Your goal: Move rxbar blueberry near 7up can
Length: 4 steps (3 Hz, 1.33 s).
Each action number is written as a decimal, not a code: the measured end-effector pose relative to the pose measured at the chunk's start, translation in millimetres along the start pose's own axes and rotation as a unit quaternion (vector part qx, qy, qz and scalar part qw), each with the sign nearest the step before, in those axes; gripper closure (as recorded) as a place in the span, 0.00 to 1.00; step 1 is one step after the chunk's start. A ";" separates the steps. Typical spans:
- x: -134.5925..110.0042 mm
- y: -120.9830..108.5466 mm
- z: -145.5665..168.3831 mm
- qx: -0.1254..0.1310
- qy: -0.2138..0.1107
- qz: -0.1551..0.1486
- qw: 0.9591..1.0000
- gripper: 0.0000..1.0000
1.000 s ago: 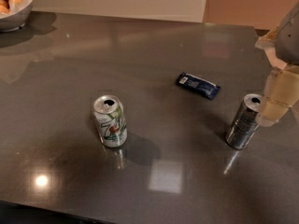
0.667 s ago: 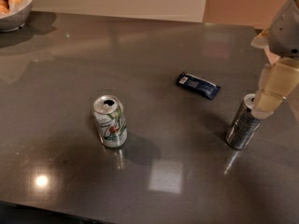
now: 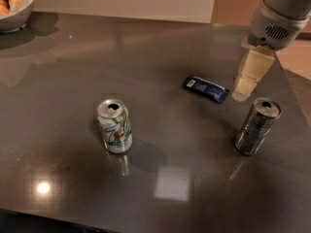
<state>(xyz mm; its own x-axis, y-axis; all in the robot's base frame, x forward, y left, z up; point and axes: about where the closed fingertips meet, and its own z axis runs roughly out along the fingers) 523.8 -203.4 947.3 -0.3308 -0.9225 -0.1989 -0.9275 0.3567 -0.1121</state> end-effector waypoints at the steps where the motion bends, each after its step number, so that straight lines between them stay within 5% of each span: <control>1: -10.2 -20.6 30.2 -0.002 0.013 0.023 1.000 0.00; 4: -9.0 -50.7 122.3 -0.013 0.056 0.052 0.997 0.00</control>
Offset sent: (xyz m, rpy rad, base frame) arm 0.0582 0.0068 -0.0994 -0.0896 0.0828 -0.1263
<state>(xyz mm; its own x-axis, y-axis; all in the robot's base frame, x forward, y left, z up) 595.1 -195.1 835.7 -0.4420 -0.8917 -0.0979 -0.8906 0.4492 -0.0705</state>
